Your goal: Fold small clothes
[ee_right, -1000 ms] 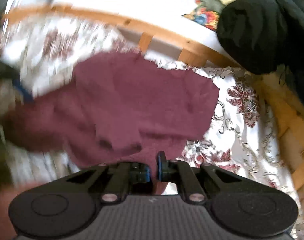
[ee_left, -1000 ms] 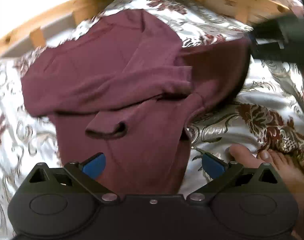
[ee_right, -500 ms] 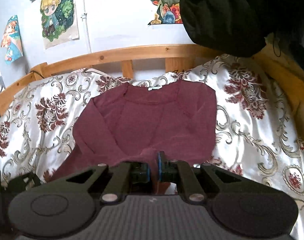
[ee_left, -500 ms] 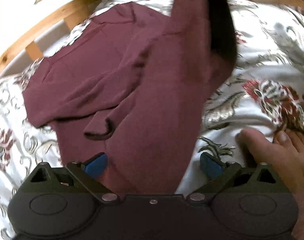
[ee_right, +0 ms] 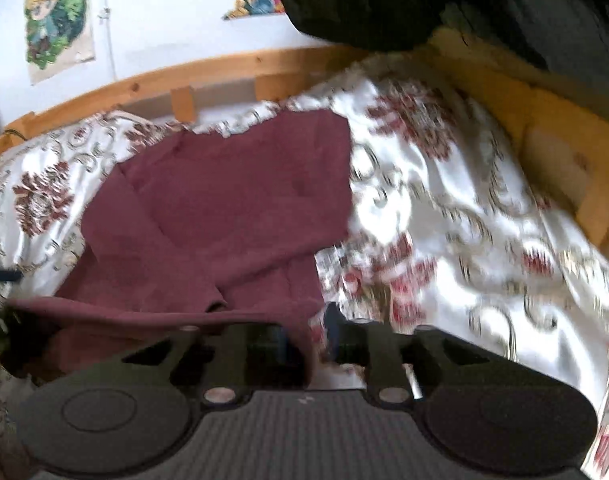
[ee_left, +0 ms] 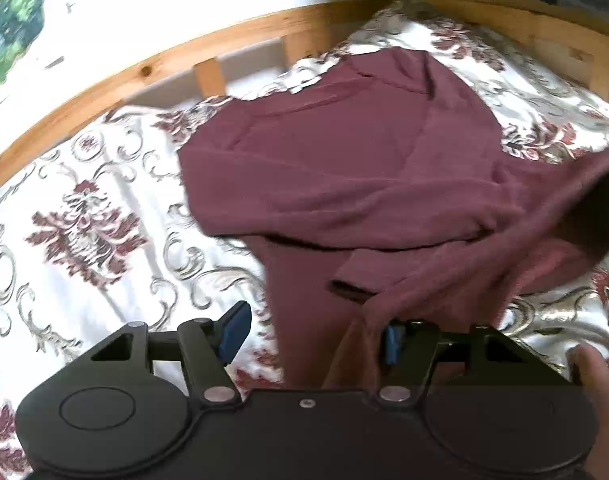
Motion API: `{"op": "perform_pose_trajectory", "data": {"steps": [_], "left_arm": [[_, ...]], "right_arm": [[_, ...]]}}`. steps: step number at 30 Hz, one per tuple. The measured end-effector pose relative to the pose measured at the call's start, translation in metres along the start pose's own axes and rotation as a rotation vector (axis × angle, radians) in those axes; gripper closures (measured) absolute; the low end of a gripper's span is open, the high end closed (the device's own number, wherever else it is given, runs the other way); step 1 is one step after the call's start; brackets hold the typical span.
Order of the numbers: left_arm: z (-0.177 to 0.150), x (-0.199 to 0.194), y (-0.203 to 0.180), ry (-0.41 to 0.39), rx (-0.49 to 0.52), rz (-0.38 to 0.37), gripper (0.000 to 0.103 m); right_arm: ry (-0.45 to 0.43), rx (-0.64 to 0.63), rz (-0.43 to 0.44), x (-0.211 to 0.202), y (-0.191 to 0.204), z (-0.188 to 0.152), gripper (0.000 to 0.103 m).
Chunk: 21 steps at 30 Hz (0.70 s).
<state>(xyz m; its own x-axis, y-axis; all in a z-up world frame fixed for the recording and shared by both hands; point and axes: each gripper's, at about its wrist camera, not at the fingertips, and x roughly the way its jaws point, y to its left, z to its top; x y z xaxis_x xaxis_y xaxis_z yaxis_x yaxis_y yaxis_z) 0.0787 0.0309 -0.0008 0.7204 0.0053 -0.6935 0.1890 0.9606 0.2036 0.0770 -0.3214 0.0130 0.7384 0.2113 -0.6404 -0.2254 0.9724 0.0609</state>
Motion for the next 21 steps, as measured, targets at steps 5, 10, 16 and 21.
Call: {"op": "perform_pose_trajectory", "data": {"steps": [5, 10, 16, 21], "left_arm": [[-0.017, 0.02, -0.006, 0.195, 0.043, 0.038, 0.03], [-0.022, 0.026, -0.009, 0.263, 0.061, 0.029, 0.053], [-0.013, -0.003, 0.011, 0.158, -0.029, 0.051, 0.1], [0.006, -0.042, 0.022, 0.004, 0.052, 0.141, 0.1]], "right_arm": [[0.103, 0.05, -0.023, 0.017, 0.0, -0.047, 0.06], [0.055, 0.083, -0.02, 0.009, -0.002, -0.062, 0.091], [-0.016, 0.093, -0.012, -0.019, -0.014, -0.039, 0.1], [-0.053, 0.19, 0.048, -0.049, -0.034, -0.01, 0.101]]}}
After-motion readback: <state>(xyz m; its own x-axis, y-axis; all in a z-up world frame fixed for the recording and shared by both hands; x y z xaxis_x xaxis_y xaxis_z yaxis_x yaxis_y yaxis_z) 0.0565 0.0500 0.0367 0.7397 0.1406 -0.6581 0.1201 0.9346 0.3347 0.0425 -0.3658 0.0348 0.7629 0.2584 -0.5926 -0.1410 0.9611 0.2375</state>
